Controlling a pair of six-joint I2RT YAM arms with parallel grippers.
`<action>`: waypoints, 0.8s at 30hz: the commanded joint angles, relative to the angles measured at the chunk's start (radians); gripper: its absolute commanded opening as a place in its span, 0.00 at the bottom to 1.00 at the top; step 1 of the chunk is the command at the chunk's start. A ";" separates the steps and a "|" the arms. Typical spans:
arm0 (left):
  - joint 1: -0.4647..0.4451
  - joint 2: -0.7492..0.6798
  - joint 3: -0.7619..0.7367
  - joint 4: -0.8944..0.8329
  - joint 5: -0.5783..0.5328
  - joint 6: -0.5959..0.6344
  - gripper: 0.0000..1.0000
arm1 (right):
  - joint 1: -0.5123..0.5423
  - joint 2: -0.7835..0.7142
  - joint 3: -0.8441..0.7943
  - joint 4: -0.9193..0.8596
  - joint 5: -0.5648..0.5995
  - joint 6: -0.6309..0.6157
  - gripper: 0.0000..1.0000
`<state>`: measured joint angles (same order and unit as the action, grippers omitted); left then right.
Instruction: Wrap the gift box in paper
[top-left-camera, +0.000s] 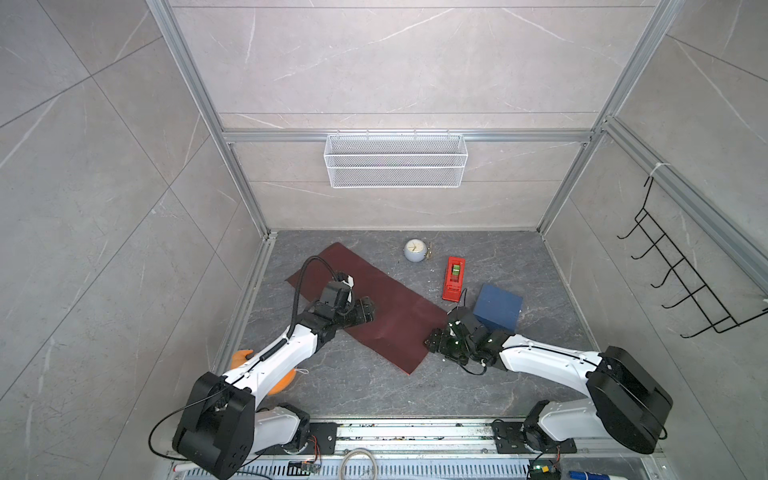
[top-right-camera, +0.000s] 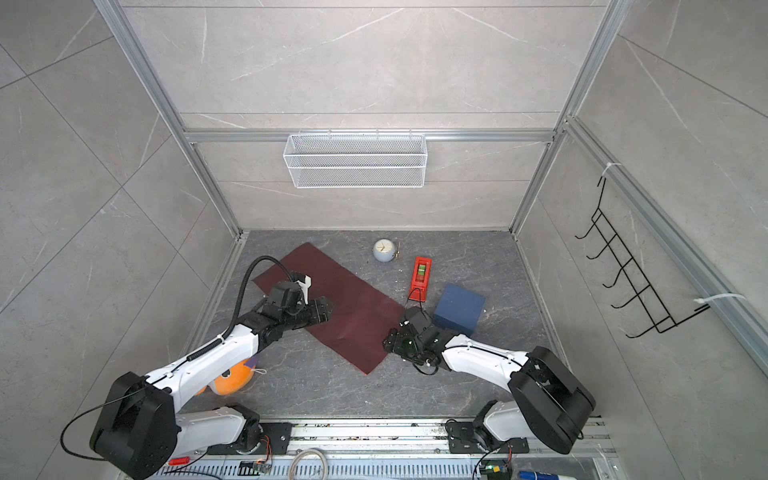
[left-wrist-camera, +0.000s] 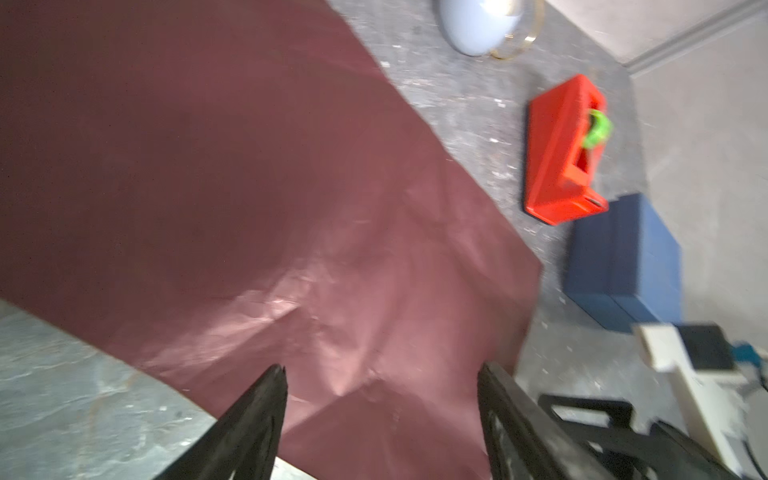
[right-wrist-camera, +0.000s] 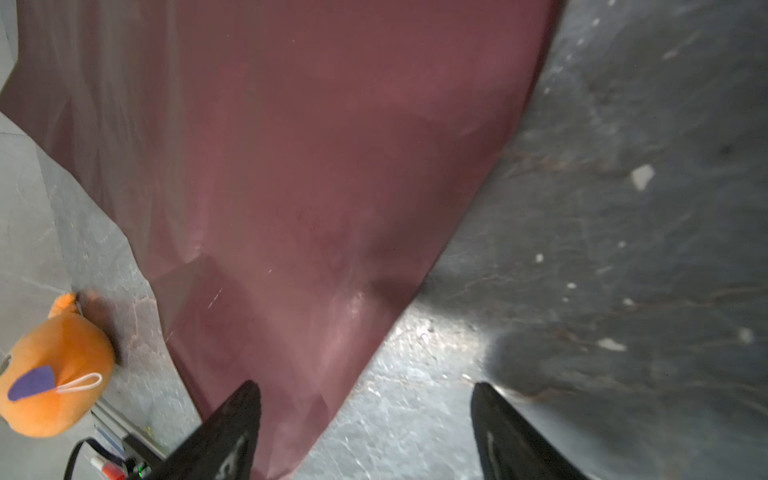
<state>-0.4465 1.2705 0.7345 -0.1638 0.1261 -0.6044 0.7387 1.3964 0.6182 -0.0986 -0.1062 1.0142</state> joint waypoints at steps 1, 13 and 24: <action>0.014 0.023 0.043 -0.014 0.033 0.029 0.75 | 0.008 0.047 -0.031 0.102 0.077 0.081 0.80; 0.051 0.110 0.048 0.017 0.053 0.056 0.76 | 0.006 0.187 -0.103 0.456 0.091 0.126 0.63; 0.091 0.151 0.057 0.041 0.078 0.034 0.76 | 0.007 0.259 -0.201 0.875 0.168 0.060 0.43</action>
<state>-0.3580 1.4223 0.7555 -0.1497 0.1898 -0.5743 0.7433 1.6184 0.4347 0.6403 0.0280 1.1007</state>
